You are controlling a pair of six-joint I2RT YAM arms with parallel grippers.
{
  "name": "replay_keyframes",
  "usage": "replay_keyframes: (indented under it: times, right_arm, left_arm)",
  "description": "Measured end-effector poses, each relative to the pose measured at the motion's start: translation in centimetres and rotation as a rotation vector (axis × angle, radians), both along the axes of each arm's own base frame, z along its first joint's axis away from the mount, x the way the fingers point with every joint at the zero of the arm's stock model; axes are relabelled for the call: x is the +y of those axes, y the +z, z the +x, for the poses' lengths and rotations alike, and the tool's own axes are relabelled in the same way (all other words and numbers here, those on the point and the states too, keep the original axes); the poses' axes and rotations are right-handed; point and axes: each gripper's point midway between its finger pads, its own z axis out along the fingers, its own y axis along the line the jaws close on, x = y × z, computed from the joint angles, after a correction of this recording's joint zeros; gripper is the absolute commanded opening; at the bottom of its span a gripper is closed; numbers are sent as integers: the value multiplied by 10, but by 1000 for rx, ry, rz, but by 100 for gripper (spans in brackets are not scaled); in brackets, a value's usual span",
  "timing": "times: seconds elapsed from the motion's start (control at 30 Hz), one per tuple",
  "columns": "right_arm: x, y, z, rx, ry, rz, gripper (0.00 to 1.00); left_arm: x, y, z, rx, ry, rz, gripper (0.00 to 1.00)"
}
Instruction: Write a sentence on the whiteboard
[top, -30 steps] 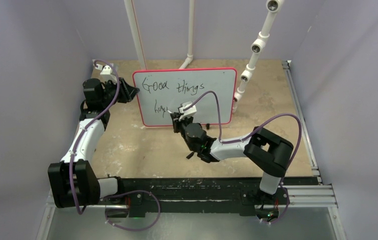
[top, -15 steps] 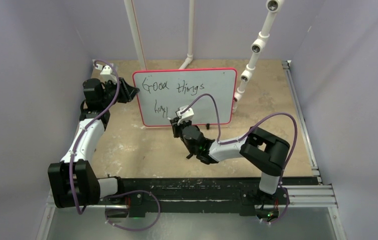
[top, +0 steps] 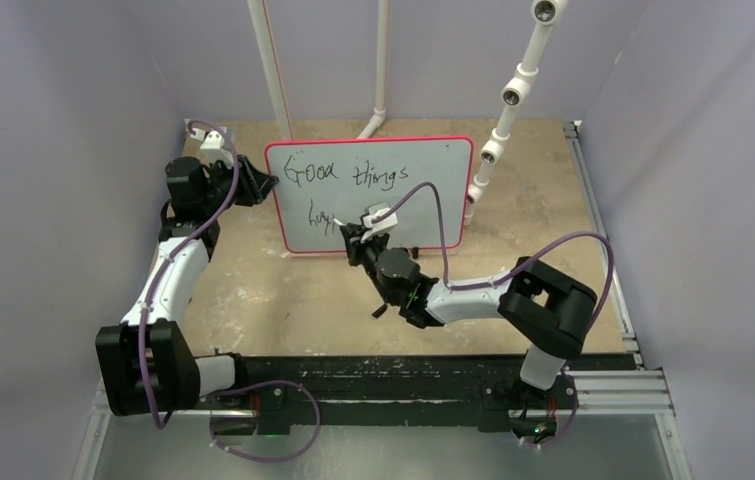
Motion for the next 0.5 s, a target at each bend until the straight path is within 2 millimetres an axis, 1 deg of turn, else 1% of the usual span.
replay_keyframes:
  times: [0.2,0.5]
  right_arm:
    - [4,3,4,-18,-6,-17,0]
    - [6,-9,10,-16,-29,-55,0]
  left_arm:
    - [0,0,0,0,0,0,30]
    - [0,0,0,0,0,0,30]
